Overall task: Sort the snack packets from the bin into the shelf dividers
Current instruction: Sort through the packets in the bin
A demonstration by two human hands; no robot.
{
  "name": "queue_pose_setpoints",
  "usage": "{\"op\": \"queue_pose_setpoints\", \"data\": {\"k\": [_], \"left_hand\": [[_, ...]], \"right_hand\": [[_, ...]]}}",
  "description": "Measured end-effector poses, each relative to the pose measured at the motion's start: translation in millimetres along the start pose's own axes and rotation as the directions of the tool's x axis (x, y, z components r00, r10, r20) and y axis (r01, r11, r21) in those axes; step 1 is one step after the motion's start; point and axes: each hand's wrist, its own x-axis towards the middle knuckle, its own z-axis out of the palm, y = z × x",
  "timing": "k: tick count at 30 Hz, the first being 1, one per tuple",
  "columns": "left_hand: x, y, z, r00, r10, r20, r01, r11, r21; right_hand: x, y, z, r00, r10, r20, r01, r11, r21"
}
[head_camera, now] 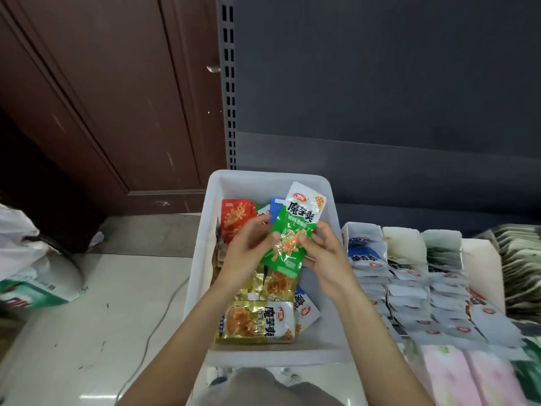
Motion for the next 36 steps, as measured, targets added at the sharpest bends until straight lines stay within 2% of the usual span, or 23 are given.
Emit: {"op": "queue_pose_setpoints", "data": {"k": [2, 7, 10, 13, 15, 17, 19, 22, 25, 30, 33, 36], "left_hand": [[-0.7, -0.3, 6.4, 0.996, -0.012, 0.094, 0.014, 1.0, -0.02], [-1.9, 7.0, 26.8, 0.987, 0.057, 0.147, -0.077, 0.988, 0.131], [-6.1, 17.3, 46.5, 0.971, 0.111, 0.21, -0.163, 0.955, 0.247], [-7.9, 30.9, 78.2, 0.946, 0.223, 0.234, -0.292, 0.899, 0.326], [-4.4, 39.3, 103.2, 0.943, 0.27, 0.194, -0.322, 0.89, 0.324], [2.0, 43.7, 129.3, 0.929, 0.319, 0.187, -0.366, 0.863, 0.349], [9.2, 42.8, 156.9, 0.882, 0.394, 0.259, -0.47, 0.777, 0.419], [19.9, 37.5, 203.5, 0.77, 0.475, 0.425, -0.636, 0.521, 0.57], [28.2, 26.2, 248.9, 0.722, 0.387, 0.574, -0.69, 0.336, 0.641], [31.5, 5.2, 284.8, 0.771, 0.208, 0.601, -0.63, 0.117, 0.768], [20.7, -2.2, 287.5, 0.751, 0.188, 0.633, -0.654, 0.079, 0.752], [11.0, -6.7, 286.4, 0.73, 0.254, 0.635, -0.671, 0.087, 0.737]], "right_hand": [[-3.0, -1.2, -6.1, 0.998, -0.051, -0.036, 0.052, 0.999, 0.011], [-19.0, -24.7, -36.2, 0.945, -0.257, -0.202, 0.254, 0.966, -0.042], [-41.6, -52.5, -69.7, 0.906, -0.389, -0.166, 0.332, 0.897, -0.293], [-63.1, -73.0, -109.8, 0.881, -0.46, -0.112, 0.306, 0.734, -0.606], [-77.6, -84.4, -138.7, 0.818, -0.545, -0.184, 0.313, 0.69, -0.653], [-91.6, -95.9, -169.4, 0.715, -0.637, -0.288, 0.346, 0.68, -0.646], [-102.6, -108.1, -199.2, 0.608, -0.717, -0.342, 0.358, 0.632, -0.688], [-107.2, -121.1, -239.5, 0.522, -0.787, -0.328, 0.282, 0.523, -0.804], [-96.6, -125.7, -270.1, 0.541, -0.811, -0.222, 0.229, 0.396, -0.889], [-67.0, -130.1, -288.7, 0.625, -0.779, -0.044, 0.236, 0.242, -0.941], [-49.6, -128.2, -288.0, 0.675, -0.733, 0.088, 0.258, 0.122, -0.958], [-32.4, -114.1, -284.4, 0.753, -0.628, 0.197, 0.261, 0.011, -0.965]]}}
